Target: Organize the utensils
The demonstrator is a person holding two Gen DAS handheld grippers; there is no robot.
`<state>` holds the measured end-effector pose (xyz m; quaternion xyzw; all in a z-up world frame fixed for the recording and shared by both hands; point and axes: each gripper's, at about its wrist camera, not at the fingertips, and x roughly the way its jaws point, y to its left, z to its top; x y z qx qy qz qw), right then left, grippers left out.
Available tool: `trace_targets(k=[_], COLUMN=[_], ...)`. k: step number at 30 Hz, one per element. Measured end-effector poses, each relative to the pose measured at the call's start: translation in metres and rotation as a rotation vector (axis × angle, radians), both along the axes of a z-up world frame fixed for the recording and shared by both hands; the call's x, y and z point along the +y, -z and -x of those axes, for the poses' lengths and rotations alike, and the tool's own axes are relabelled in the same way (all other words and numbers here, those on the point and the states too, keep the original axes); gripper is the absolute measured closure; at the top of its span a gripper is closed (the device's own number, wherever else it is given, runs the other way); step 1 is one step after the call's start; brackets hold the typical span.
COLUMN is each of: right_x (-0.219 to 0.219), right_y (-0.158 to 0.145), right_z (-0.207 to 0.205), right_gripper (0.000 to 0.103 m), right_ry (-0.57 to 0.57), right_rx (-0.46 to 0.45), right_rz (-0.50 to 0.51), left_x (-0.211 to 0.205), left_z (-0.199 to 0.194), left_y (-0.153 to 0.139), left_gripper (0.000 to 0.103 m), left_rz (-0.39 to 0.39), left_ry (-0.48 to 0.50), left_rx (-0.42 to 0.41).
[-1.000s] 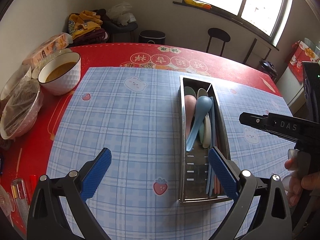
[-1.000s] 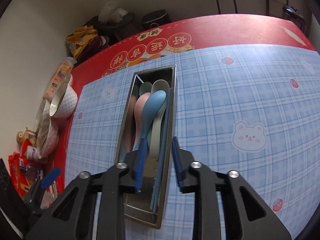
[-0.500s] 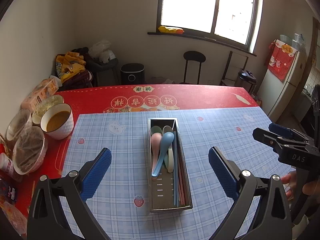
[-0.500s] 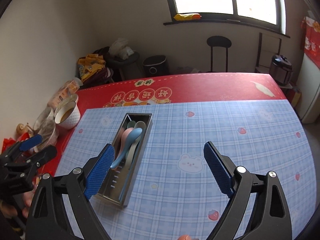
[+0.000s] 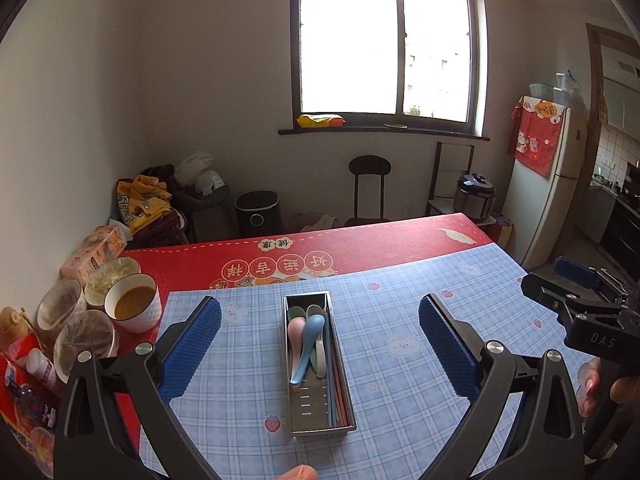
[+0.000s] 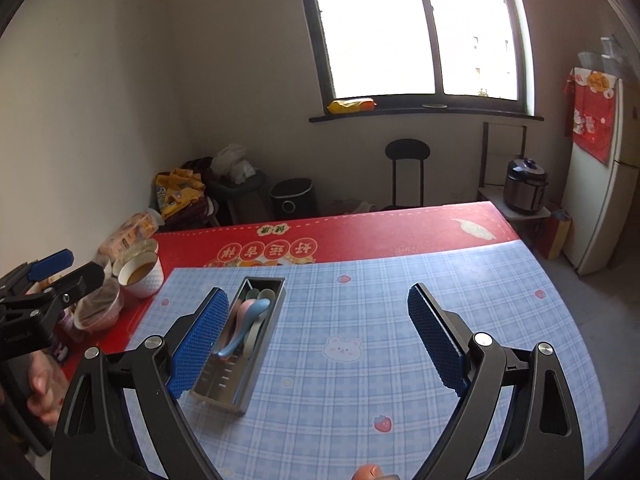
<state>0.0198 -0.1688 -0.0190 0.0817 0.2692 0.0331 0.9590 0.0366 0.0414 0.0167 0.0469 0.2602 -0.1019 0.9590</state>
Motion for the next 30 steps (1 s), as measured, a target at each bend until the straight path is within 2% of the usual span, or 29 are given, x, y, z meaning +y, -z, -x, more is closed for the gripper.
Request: trace_targets(k=[4,11,30], right_x=[-0.004,-0.005,0.0], right_y=[0.003,-0.001,0.001], right_z=[0.006,0.012,0.012], right_gripper=[0.015,0.015,0.015], right_ry=[0.02,0.038,0.046], right_rx=[-0.005,-0.033,-0.021], right_rz=[-0.004,0.001,0.01], left_x=[0.001,0.005,0.007], left_z=[0.005,0.008,0.011], left_y=[0.002,0.003,0.006], left_gripper=[0.006,0.006,0.006], left_rz=[-0.018,0.003,0.002], left_ry=[-0.003,-0.022,-0.024], left_rx=[-0.005,0.008,0.012])
